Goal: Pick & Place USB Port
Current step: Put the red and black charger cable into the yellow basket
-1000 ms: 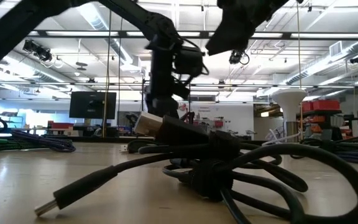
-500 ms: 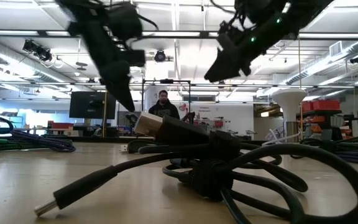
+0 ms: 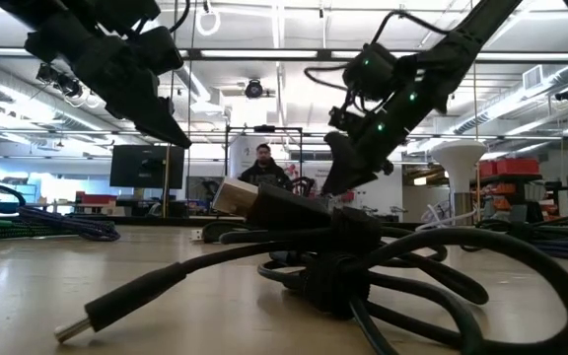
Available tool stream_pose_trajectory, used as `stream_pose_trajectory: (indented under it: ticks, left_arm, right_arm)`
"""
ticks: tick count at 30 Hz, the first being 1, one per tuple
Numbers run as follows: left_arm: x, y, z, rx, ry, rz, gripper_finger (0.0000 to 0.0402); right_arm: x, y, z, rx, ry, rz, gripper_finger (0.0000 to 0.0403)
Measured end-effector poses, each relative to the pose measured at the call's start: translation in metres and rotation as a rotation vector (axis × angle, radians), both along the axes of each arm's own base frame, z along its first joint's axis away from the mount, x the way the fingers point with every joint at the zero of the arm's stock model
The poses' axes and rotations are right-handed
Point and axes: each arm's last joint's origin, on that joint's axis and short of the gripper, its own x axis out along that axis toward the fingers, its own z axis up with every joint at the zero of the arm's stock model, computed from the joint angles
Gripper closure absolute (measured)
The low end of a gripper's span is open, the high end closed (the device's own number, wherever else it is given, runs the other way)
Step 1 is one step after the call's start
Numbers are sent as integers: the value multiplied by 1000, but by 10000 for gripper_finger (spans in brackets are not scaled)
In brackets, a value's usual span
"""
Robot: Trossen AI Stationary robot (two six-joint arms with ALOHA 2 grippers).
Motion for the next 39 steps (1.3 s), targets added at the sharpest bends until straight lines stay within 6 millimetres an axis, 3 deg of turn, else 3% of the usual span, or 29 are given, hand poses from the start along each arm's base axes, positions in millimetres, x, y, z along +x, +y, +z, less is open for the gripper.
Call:
stream_pose_trajectory:
  ticks: [13, 24, 28, 32, 39]
  left_arm:
    - [2, -4, 2, 8, -36, -25, 225]
    - [2, -4, 2, 9, -39, -26, 225]
    - [2, -4, 2, 8, -37, -26, 225]
    - [2, -4, 2, 4, -38, -22, 225]
    - [2, -4, 3, -35, -48, 28, 225]
  right_arm:
    - [2, -21, -31, 26, 38, -65, 234]
    - [20, -40, -38, 7, 46, -47, 236]
    - [26, -43, -46, 16, 110, -48, 274]
    - [29, -46, -46, 17, 139, -49, 375]
    - [32, -45, -32, 55, 162, -12, 394]
